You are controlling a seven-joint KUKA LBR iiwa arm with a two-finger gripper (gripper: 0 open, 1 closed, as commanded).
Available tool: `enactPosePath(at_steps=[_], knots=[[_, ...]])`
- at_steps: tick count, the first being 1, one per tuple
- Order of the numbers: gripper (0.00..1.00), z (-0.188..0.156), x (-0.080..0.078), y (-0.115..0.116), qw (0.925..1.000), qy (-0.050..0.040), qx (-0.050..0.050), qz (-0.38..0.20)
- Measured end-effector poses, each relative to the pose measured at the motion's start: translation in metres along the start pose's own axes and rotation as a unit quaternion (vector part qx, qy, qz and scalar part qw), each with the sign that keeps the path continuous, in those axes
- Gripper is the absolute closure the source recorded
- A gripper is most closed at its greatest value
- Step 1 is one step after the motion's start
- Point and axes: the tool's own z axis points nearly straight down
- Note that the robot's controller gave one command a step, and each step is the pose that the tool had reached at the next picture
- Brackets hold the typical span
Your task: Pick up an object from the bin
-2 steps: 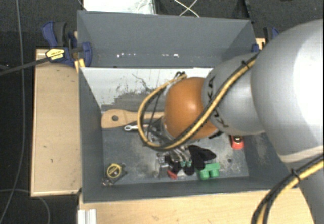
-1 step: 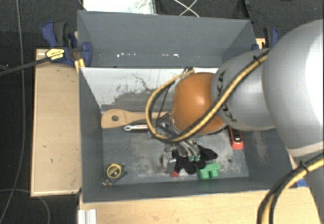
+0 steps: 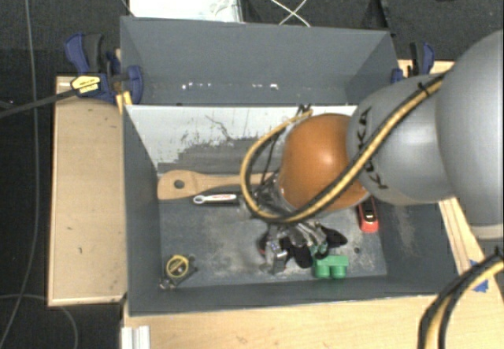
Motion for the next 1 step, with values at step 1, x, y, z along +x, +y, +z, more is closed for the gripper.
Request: enactPosePath(at_steps=[1], knots=[[0.0,-0.0523,-0.0337,-0.1123,0.9978,-0.0062,0.007,-0.066]])
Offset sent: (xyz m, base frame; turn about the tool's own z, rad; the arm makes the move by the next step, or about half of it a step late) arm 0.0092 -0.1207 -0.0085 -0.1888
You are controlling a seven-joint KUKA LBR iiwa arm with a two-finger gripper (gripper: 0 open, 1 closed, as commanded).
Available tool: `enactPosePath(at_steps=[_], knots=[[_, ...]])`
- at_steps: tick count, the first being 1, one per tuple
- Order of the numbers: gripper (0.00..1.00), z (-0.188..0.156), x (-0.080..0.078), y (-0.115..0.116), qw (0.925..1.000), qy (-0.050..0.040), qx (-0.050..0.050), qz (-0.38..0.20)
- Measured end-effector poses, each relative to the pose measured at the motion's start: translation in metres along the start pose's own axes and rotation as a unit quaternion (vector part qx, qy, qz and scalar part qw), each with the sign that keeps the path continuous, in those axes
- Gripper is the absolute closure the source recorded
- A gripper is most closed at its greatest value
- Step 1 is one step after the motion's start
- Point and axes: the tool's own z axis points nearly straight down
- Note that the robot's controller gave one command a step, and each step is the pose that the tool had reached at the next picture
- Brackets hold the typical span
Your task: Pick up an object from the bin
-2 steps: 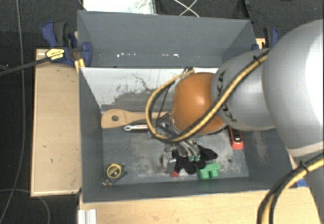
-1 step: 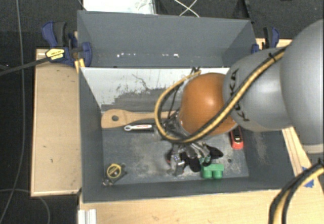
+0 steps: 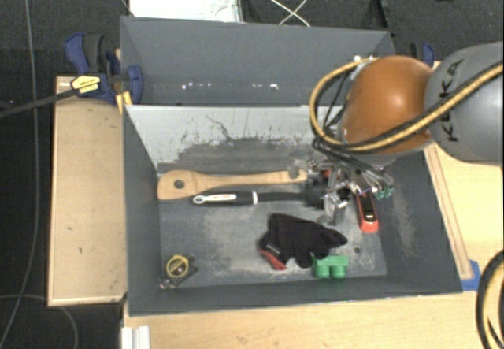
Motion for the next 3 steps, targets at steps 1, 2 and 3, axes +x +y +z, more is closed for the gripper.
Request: enactPosePath(at_steps=[1,2,3], knots=[[0.0,0.058,0.059,0.002,0.9996,0.0044,-0.008,-0.027],[0.0,0.068,0.044,0.034,1.0,-0.0031,-0.002,-0.007],[1.0,0.068,0.02,0.047,0.9948,-0.0001,-0.005,0.102]])
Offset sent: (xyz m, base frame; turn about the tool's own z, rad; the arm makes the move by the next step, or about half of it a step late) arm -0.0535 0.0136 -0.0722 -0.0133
